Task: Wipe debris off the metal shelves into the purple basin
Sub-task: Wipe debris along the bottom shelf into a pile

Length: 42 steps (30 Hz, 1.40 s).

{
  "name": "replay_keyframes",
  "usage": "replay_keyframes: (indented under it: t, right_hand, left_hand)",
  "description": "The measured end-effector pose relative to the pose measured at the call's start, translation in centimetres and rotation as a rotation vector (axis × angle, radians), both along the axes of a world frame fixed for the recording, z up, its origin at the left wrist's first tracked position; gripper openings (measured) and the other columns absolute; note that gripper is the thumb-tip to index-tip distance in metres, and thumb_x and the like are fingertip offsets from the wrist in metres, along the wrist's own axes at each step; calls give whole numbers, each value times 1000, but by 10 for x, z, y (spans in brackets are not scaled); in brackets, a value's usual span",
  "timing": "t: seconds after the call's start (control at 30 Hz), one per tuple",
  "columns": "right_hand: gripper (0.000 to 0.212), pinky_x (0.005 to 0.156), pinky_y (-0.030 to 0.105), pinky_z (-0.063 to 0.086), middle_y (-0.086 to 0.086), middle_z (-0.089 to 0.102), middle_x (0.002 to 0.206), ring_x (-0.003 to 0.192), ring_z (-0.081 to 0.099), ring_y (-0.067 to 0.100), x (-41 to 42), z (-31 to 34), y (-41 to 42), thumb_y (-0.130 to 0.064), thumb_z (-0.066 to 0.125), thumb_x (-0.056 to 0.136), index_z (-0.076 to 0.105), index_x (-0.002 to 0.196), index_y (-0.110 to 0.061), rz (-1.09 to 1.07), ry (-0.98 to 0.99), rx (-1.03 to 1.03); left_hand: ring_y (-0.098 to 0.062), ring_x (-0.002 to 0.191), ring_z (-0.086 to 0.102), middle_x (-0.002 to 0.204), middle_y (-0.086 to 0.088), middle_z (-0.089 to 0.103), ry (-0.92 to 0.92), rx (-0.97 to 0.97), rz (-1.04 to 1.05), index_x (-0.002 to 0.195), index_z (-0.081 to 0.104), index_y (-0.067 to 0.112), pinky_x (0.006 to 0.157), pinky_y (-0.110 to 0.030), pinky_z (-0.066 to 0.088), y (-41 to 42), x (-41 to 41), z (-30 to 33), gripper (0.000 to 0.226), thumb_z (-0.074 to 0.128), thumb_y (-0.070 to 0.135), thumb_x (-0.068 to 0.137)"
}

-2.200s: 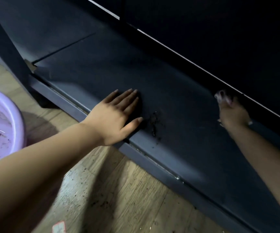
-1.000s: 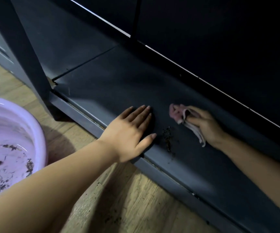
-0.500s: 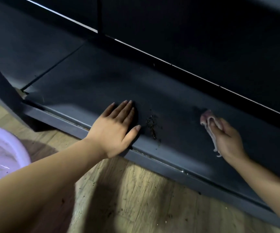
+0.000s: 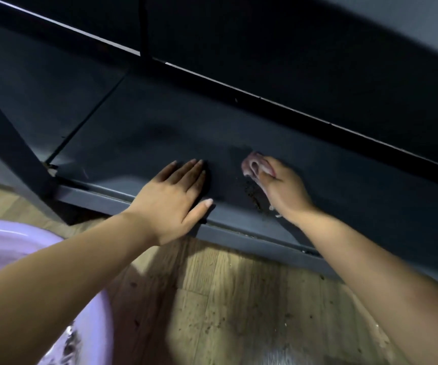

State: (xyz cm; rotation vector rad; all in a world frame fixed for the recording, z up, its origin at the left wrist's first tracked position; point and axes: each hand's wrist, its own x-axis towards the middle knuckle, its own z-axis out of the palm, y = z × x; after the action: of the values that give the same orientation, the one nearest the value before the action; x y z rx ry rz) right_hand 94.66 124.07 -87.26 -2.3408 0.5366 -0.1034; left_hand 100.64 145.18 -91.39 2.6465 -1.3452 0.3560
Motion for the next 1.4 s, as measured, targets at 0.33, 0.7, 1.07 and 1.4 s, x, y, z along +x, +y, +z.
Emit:
replay_keyframes:
  t: [0.33, 0.7, 1.07, 1.4]
  right_hand:
    - [44, 95, 35, 37, 11, 61, 116, 111, 55, 30, -65, -20, -28, -37, 34, 92, 58, 117, -11, -408, -1, -288]
    - [48, 113, 30, 20, 5, 42, 144, 136, 34, 20, 22, -23, 76, -10, 42, 91, 41, 139, -12, -195, 6, -308]
    - [31, 60, 21, 49, 7, 58, 111, 79, 62, 22, -18, 9, -16, -31, 40, 100, 49, 128, -23, -211, 51, -114]
    - [55, 113, 33, 16, -14, 18, 156, 140, 23, 17, 17, -10, 48, -29, 44, 96, 25, 148, -31, 37, 166, -384]
  left_hand:
    - [-34, 121, 55, 130, -23, 57, -18, -37, -9, 124, 59, -6, 107, -41, 34, 7, 3, -9, 65, 27, 43, 95]
    - [-32, 119, 57, 128, -21, 59, -50, -92, -27, 121, 62, -4, 98, -51, 45, 7, 9, -9, 64, 28, 43, 95]
    - [-35, 121, 55, 130, -24, 56, -38, -70, 19, 124, 59, -7, 101, -53, 38, 11, 9, -6, 68, 21, 43, 98]
    - [-37, 121, 54, 130, -25, 56, -48, -88, 72, 123, 58, -8, 101, -55, 31, 20, 17, -1, 68, 20, 43, 99]
